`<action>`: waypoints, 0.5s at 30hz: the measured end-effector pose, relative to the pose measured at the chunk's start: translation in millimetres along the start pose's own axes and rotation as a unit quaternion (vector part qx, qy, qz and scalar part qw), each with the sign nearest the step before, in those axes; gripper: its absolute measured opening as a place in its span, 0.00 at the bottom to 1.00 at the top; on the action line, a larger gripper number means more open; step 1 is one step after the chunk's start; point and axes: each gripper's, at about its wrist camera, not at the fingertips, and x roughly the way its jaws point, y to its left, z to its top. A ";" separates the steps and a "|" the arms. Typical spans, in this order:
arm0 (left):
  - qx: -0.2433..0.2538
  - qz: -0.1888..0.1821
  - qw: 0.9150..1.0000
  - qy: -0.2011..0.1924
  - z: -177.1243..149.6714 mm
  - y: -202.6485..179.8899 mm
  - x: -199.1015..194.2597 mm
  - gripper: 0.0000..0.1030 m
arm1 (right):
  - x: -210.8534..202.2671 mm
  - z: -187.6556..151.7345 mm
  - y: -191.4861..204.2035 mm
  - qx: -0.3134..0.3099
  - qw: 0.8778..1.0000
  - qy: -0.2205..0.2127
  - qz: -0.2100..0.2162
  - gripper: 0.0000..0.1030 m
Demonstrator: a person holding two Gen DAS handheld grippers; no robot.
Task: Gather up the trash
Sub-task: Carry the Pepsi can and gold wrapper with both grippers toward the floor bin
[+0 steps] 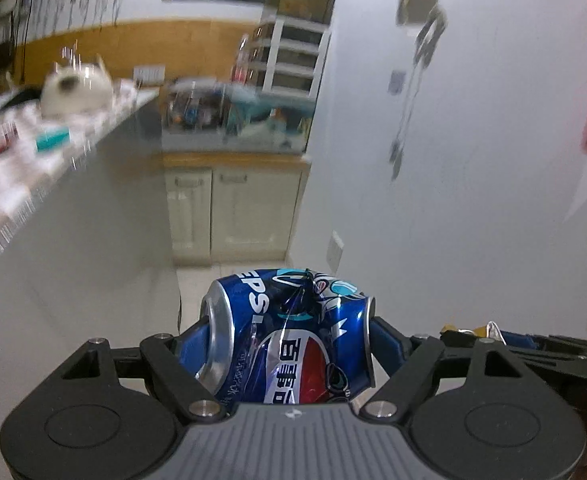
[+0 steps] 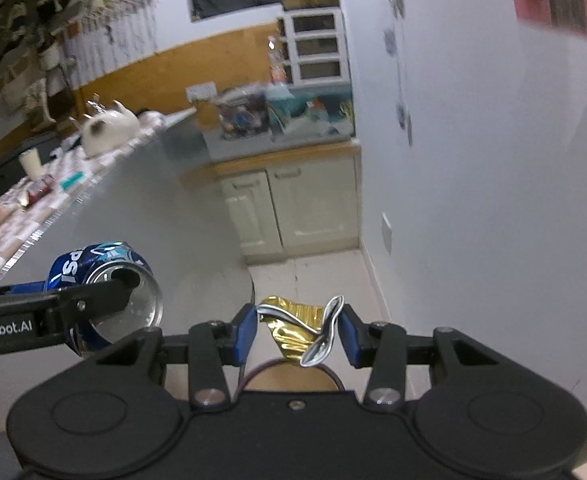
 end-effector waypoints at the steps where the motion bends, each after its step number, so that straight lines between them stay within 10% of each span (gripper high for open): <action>1: -0.004 0.001 1.000 0.009 -3.9 3.7 11.3 0.79 | 10.2 -4.4 -3.1 0.006 1.000 0.008 -0.002 0.44; 15: -0.084 0.026 0.988 0.125 -62.9 81.8 190.0 0.79 | 197.3 -78.3 -14.7 0.091 0.985 0.145 -0.010 0.44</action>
